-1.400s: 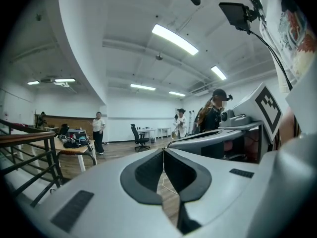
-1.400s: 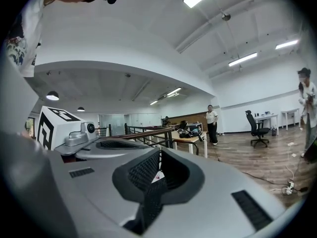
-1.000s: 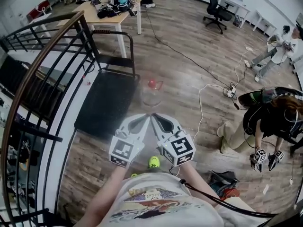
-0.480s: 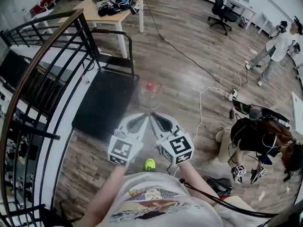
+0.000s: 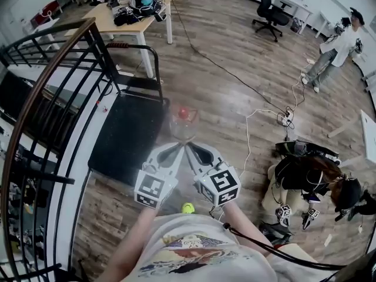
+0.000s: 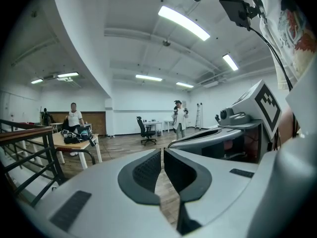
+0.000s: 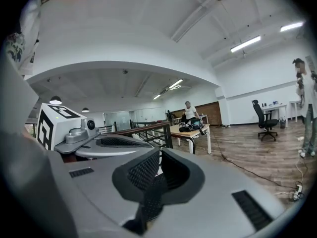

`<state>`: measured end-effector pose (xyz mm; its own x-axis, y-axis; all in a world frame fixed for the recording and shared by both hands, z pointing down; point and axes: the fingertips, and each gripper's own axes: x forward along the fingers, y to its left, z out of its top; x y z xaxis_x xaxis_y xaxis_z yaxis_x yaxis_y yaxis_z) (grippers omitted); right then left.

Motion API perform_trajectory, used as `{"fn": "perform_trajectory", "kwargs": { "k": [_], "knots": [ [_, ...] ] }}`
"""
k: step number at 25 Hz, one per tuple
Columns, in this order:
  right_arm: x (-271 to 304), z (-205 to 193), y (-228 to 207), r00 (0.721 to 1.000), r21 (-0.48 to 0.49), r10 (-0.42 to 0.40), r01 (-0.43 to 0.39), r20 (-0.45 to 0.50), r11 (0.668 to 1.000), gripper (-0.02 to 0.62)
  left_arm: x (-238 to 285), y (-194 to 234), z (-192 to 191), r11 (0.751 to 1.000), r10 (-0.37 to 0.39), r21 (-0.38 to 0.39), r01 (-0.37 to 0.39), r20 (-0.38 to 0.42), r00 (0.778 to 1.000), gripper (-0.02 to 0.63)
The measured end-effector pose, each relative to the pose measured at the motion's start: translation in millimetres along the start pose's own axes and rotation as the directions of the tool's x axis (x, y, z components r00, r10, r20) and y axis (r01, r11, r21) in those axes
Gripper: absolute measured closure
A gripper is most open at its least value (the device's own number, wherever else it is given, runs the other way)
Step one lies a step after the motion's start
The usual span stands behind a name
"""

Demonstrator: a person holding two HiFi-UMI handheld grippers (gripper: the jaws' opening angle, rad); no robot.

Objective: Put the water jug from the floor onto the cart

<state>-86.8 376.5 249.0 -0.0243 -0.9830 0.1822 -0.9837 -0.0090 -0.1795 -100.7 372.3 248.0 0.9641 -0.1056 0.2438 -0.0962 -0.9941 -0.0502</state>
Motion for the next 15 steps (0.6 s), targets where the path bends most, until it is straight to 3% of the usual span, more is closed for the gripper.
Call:
{"fn": "perform_trajectory", "kwargs": {
  "k": [15],
  "knots": [
    [120, 37, -55, 0.998, -0.004, -0.057, 0.057, -0.041, 0.998, 0.572, 70, 120, 14, 0.997, -0.073, 0.011, 0.073, -0.02, 0.997, 0.592]
  ]
}}
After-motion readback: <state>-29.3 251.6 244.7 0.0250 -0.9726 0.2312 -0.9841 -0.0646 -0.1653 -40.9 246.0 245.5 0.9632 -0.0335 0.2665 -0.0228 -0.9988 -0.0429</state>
